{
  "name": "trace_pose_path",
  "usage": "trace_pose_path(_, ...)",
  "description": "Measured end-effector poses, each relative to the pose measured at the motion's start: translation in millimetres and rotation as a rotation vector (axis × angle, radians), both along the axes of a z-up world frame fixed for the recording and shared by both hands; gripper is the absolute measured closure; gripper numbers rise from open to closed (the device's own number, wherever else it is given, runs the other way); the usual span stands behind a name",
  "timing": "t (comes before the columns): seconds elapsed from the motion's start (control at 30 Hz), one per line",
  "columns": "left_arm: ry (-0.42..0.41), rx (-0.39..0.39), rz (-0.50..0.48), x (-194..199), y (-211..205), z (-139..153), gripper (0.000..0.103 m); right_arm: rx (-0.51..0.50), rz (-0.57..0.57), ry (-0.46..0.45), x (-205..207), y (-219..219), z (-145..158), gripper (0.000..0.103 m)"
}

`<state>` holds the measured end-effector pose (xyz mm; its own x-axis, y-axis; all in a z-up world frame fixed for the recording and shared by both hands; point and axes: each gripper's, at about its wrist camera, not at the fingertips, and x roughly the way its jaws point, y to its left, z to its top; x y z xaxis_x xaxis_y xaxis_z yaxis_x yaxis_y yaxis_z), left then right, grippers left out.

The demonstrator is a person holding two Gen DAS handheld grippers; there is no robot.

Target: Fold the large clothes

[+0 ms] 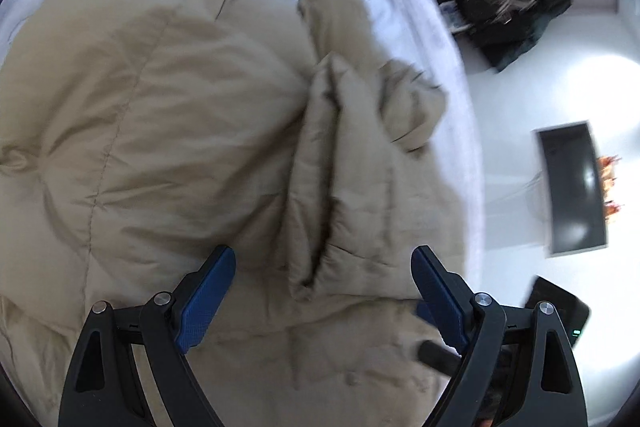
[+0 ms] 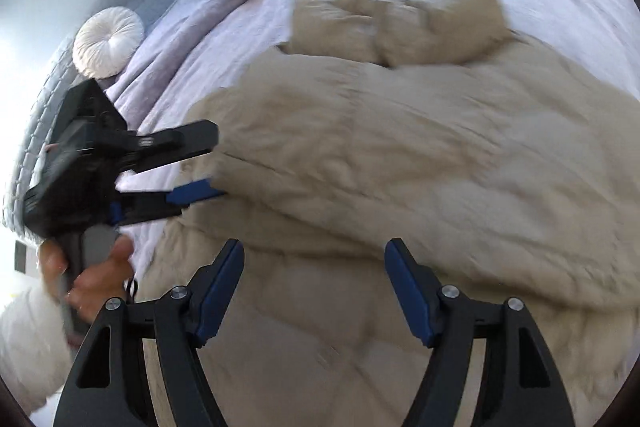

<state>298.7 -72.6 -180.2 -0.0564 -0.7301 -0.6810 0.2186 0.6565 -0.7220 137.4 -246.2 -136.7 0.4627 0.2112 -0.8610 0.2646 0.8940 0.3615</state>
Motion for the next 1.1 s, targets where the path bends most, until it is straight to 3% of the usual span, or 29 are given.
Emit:
trace_pose_path(0.03,-0.007,0.014,-0.005,-1,-3,-1,0.013,0.005,-0.036,0.009,-14,-13,-1,0.027)
trace_pose_path(0.1,-0.045,0.03,-0.018,-5,-10,5,0.028,0.015,-0.109,0.021,-32,-34,-3,0.027)
trace_pose_path(0.17,-0.063,0.048,-0.039,-8,-14,9,0.074,0.031,-0.181,0.035,-48,-54,-6,0.027)
trace_pose_path(0.2,-0.075,0.056,-0.043,-10,-13,11,0.083,0.042,-0.211,0.041,-56,-65,-7,0.027)
trace_pose_path(0.37,-0.166,0.048,-0.029,-26,11,30,0.086,0.094,-0.361,0.048,-88,-106,-13,0.027)
trace_pose_path(0.57,-0.148,0.143,-0.006,-34,36,5,0.086,0.167,-0.506,0.005,-105,-139,-20,0.027)
trace_pose_path(0.73,-0.117,0.134,0.027,-35,49,-1,0.086,0.227,-0.571,-0.025,-107,-155,-24,0.027)
trace_pose_path(0.8,-0.111,0.117,0.051,-35,53,5,0.086,0.239,-0.574,-0.025,-107,-156,-25,0.027)
trace_pose_path(0.83,-0.101,0.097,0.07,-32,57,9,0.077,0.24,-0.575,-0.024,-108,-157,-25,0.027)
trace_pose_path(0.87,-0.093,0.083,0.085,-30,60,12,0.041,0.241,-0.574,-0.024,-107,-156,-26,0.027)
trace_pose_path(0.9,-0.101,0.081,0.123,-26,64,17,0.021,0.243,-0.574,-0.024,-108,-157,-26,0.027)
trace_pose_path(0.93,-0.135,0.09,0.15,-24,65,22,0.009,0.244,-0.576,-0.024,-106,-157,-26,0.027)
trace_pose_path(1.1,-0.181,0.113,0.036,-10,35,24,0.009,0.268,-0.59,-0.045,-106,-156,-28,0.027)
